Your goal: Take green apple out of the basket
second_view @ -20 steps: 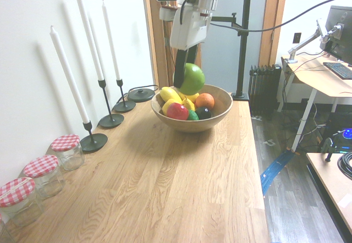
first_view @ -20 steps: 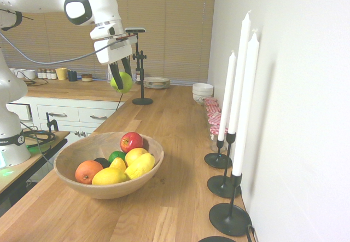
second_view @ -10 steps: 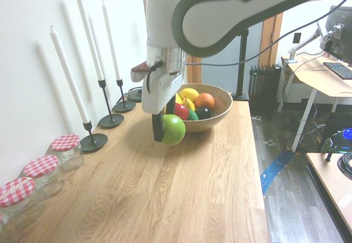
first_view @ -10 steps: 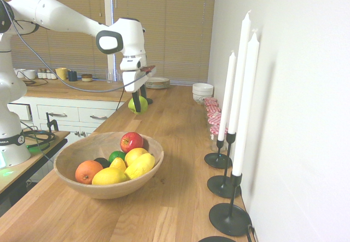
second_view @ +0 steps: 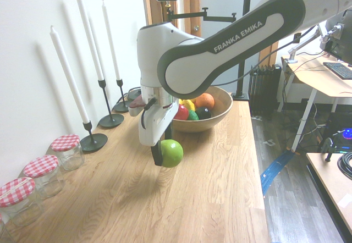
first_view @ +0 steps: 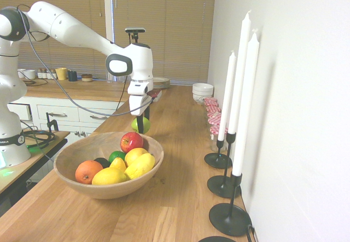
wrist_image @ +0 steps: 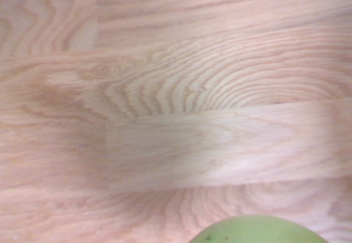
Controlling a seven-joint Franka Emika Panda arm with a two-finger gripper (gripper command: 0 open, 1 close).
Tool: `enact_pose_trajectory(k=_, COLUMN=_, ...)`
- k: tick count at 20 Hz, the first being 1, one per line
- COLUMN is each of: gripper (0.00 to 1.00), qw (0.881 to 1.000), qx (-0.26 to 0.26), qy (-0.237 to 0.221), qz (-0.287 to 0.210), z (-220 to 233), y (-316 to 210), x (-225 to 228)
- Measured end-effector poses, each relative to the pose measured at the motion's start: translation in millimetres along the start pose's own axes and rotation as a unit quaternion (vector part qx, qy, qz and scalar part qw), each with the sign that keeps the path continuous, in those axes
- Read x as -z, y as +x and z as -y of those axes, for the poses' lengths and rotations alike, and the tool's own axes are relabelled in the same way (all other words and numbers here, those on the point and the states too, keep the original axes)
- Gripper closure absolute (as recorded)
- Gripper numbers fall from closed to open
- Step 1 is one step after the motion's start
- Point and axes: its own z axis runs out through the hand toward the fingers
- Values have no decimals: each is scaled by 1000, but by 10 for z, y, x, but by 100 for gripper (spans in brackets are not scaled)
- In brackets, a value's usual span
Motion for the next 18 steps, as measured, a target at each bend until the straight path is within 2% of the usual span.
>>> enact_pose_trajectory(k=6, gripper=100, qw=1000, qx=28, qy=-7, qz=5, z=54, y=-49, x=-129)
enact_pose_trajectory(k=7, gripper=0, qw=1000, qx=28, qy=-8, qz=7, z=53, y=-48, x=-149)
enact_pose_trajectory(k=18, gripper=0, qw=1000, qx=22, qy=-13, qz=9, z=59, y=36, x=-201)
